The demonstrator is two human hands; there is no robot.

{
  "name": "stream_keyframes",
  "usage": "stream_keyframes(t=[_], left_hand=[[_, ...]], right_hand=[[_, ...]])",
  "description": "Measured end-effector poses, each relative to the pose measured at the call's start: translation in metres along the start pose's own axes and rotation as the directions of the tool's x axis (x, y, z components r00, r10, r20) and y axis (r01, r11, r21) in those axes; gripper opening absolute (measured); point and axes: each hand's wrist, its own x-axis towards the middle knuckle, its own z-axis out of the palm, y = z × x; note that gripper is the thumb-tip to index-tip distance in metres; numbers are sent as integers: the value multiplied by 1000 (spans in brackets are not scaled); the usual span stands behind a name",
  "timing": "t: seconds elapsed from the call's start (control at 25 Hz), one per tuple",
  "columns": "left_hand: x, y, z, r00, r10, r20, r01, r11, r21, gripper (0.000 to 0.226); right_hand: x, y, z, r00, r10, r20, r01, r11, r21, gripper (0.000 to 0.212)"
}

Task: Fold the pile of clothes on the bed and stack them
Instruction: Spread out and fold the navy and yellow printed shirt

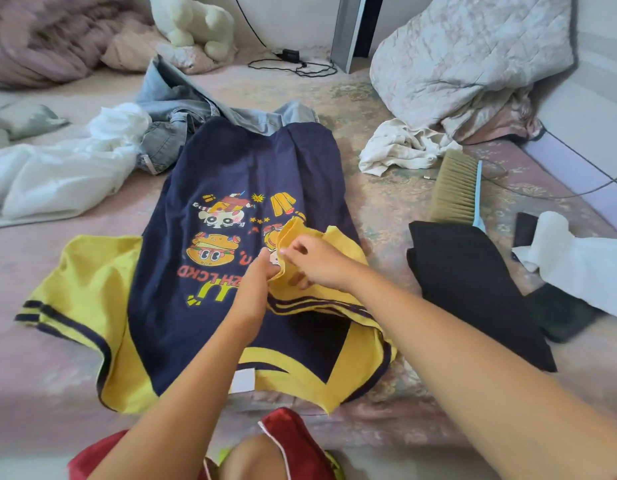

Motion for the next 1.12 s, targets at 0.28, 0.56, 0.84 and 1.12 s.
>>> stream_keyframes(t=[0.28, 0.56, 0.84, 1.12], left_hand=[[9, 4, -15, 973, 191, -128, -75, 789, 610, 16], [7, -14, -30, 922, 312, -229, -95, 756, 648, 24], [0, -24, -50, 912, 410, -17, -152, 376, 914, 52], [1, -29, -52, 899, 431, 78, -204, 255, 945, 42]], right_hand=[[-68, 64, -30, 990, -18, -143, -49, 891, -452, 78], [-108, 113, 9, 977, 28, -212, -175, 676, -715, 82], [-115, 138, 26, 913, -357, -197, -8, 469, -883, 59], [-121, 134, 11, 925, -331, -187, -40, 405, -913, 53]])
